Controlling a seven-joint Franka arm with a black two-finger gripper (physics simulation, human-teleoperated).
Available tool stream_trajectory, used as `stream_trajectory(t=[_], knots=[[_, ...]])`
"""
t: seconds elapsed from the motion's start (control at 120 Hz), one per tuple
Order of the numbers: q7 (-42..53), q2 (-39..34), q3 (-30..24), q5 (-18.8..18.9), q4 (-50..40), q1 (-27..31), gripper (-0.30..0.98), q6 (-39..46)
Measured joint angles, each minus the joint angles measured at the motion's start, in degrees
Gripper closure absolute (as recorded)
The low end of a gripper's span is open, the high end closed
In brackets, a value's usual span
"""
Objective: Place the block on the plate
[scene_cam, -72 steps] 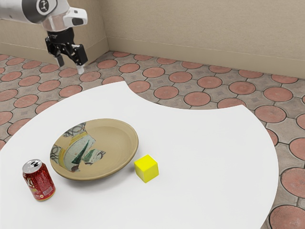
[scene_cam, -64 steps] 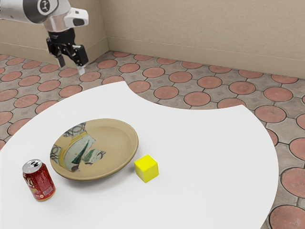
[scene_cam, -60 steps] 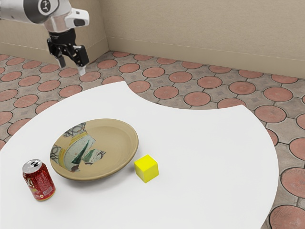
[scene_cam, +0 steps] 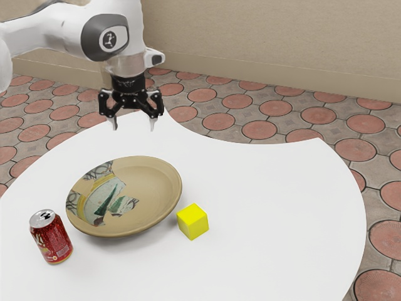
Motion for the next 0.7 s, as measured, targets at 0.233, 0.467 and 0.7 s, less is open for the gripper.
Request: stream_trajectory(t=[0.233,0.467,0.7], knots=[[-17.77,2.65,0.2,-2.37,-8.08,-1.03,0.0,13.06],[-30.51,5.23,0.24,-3.47,-12.7,-3.29,0.0,22.49],[-39.46,8.3,0.24,-4.77,-15.06,-5.04,0.0,29.49]])
